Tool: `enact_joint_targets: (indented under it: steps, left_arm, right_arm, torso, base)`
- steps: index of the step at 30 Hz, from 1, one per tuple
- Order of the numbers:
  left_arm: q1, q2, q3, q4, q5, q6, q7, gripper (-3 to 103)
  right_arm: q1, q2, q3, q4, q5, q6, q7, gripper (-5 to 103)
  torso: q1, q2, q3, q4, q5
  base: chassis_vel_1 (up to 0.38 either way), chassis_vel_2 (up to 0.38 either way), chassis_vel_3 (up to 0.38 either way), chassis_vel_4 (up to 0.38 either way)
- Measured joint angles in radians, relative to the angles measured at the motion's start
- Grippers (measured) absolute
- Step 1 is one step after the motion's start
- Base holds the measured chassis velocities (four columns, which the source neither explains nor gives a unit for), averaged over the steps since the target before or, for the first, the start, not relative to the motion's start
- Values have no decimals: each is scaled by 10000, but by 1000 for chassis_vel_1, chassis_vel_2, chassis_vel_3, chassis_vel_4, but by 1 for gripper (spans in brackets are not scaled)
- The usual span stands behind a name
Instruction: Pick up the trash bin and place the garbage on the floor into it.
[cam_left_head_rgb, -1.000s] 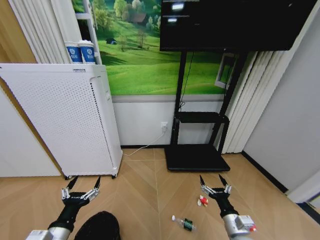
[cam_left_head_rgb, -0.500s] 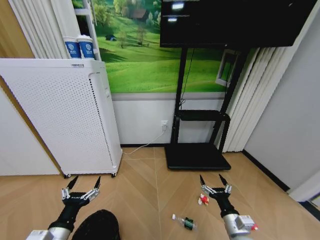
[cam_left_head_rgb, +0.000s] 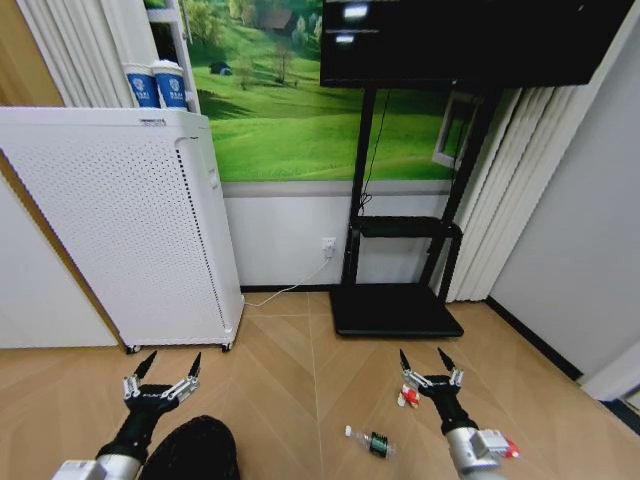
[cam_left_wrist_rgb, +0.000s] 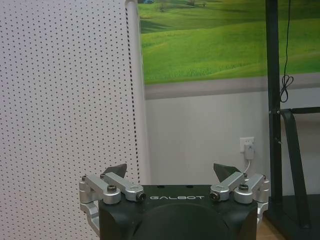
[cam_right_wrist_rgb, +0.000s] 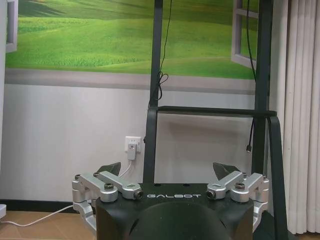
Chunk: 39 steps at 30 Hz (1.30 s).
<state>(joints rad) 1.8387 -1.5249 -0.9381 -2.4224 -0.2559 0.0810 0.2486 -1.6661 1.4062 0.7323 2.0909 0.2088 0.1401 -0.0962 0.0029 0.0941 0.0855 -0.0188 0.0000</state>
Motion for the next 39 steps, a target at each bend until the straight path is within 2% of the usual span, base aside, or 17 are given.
enact_joint_targets:
  steps: [14, 21, 27, 29, 30, 32, 33, 35, 36, 37, 38, 39]
  left_arm:
    - [1, 2, -5, 6, 3, -2, 0, 98]
    - [59, 33, -115, -39, 6, -343, -49, 98]
    - [180, 67, -270, 75, 155, -258, -658, 100]
    - [448, 133, -445, 211, 163, 341, -1349, 100]
    - [448, 133, -445, 211, 163, 341, -1349, 100]
    - [890, 201, -854, 273, -431, 1023, -1927, 103]
    - [890, 201, -854, 273, -431, 1023, -1927, 103]
    - [1334, 200, -1398, 278, -1262, 1429, -2269, 100]
    - [1682, 217, -1780, 303, -1925, 1677, -2529, 99]
    - [1682, 217, -1780, 303, -1925, 1677, -2529, 99]
    - [2090, 251, -2106, 349, -2599, 1887, -2750, 96]
    - [2273, 265, -2209, 375, -2894, 1963, -2826, 96]
  right_arm:
    - [3, -4, -3, -15, -5, 17, 4, 100]
    - [0, 2, -2, -12, -4, 18, 6, 100]
    - [-28, 27, 73, -10, 6, 44, 6, 100]
    - [-83, 86, 262, -2, 39, 113, 21, 100]
    - [-83, 86, 262, -2, 39, 113, 21, 100]
    - [-87, 145, 427, 4, 111, 153, 95, 100]
    - [-87, 145, 427, 4, 111, 153, 95, 100]
    - [30, 131, 424, -26, 200, 153, 156, 100]
    - [90, 104, 390, -38, 290, 142, 204, 100]
    - [90, 104, 390, -38, 290, 142, 204, 100]
    - [155, 65, 366, -53, 368, 121, 225, 100]
    - [181, 52, 362, -67, 399, 115, 229, 100]
  torso:
    - [-27, -556, -497, 0, 0]
    - [-28, -685, -632, 0, 0]
    - [-28, -683, -633, 1, 0]
    - [-28, -673, -624, 0, -2]
    - [-28, -673, -624, 0, -2]
    - [-28, -658, -613, -4, -3]
    - [-28, -658, -613, -4, -3]
    - [-29, -646, -606, 1, -1]
    - [-29, -640, -600, 2, -1]
    - [-29, -640, -600, 2, -1]
    - [-29, -635, -595, 2, -1]
    - [-29, -633, -593, 1, 0]
  base:
    - [0, 0, 0, 0]
    - [0, 0, 0, 0]
    - [0, 0, 0, 0]
    - [0, 0, 0, 0]
    - [0, 0, 0, 0]
    - [0, 0, 0, 0]
    - [0, 0, 0, 0]
    - [0, 0, 0, 0]
    - [0, 0, 0, 0]
    - [0, 0, 0, 0]
    - [0, 0, 0, 0]
    - [0, 0, 0, 0]
